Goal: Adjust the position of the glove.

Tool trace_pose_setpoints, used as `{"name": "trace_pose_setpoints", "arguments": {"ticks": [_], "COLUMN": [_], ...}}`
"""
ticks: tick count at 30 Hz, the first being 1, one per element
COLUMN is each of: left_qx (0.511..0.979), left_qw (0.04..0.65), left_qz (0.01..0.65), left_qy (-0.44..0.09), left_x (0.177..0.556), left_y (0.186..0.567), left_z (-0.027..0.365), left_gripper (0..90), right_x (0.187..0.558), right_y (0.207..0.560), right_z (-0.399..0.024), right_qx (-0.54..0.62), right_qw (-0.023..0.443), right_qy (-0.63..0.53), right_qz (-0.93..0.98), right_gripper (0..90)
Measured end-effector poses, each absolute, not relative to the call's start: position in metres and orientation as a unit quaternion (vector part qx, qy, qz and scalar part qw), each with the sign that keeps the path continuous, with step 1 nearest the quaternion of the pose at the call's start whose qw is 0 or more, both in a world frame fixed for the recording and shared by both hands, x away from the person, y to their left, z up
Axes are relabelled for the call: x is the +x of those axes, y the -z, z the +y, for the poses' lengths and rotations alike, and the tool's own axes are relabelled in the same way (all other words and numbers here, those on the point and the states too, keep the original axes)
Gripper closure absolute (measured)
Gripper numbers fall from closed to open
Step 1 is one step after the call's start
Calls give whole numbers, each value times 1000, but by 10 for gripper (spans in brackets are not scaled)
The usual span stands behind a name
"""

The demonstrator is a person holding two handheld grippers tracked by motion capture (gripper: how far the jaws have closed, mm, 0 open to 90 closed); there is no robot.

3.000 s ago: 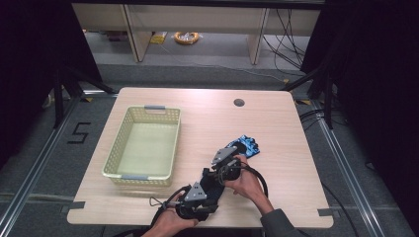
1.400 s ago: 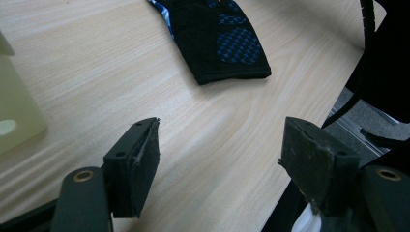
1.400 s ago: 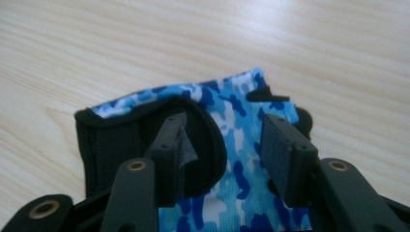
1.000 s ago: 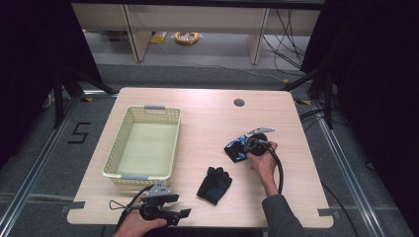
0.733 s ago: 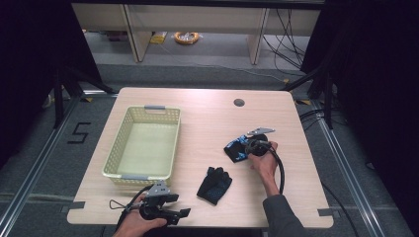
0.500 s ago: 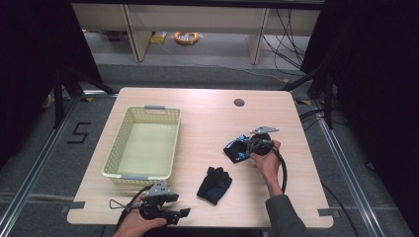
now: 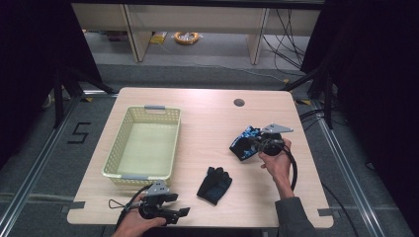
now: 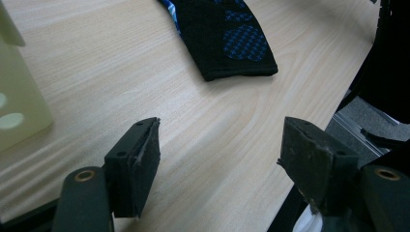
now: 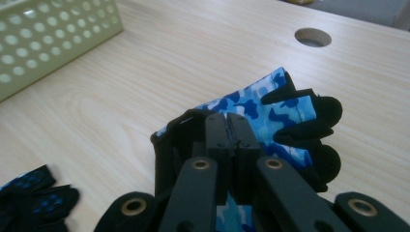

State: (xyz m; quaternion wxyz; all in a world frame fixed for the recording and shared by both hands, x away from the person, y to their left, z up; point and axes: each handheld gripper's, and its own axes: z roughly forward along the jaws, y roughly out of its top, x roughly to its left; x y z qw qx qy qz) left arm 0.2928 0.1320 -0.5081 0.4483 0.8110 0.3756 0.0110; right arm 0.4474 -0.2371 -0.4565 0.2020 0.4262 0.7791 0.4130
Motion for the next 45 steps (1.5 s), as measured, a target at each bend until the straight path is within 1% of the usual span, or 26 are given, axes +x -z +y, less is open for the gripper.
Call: {"name": "trace_pose_setpoints", "arguments": {"ticks": [1,5,8,17,18,20,24,25,28,33,37,38,40,45], "left_qx": [817,814,814,813,814,814,813,810,813,813,809,806,809,809], "left_qw": [439,444,445,445,444,445,444,444,446,444,448,446,444,443], "left_qz": [373,373,373,376,374,374,376,383,375,377,380,388,383,385], "left_qy": [-16,-15,-15,-15,-14,-15,-16,-12,-19,-14,-19,-18,-22,-24], "left_x": [293,292,292,293,293,293,294,293,294,294,294,294,294,294], "left_y": [508,507,507,508,508,508,508,509,508,507,507,507,506,505], "left_z": [133,133,133,133,133,133,133,133,134,134,134,134,135,135], "left_gripper": [301,301,301,302,303,303,302,302,300,296,292,292,284,282], "right_x": [442,433,429,425,421,422,416,415,409,399,391,390,383,372], "right_y": [452,446,443,446,444,444,441,440,439,436,435,434,433,433], "right_z": [-237,-234,-233,-233,-232,-233,-231,-230,-226,-219,-211,-210,-203,-195], "right_qx": [415,406,403,401,408,396,389,389,382,378,364,353,343,331], "right_qw": [205,210,204,200,192,199,197,196,190,181,171,172,157,146], "right_qy": [-415,-425,-423,-428,-428,-433,-435,-434,-442,-448,-456,-456,-463,-465], "right_qz": [783,782,786,785,783,785,788,789,789,790,794,799,802,808], "right_gripper": [893,893,893,893,893,893,893,893,893,893,893,893,893,893]}}
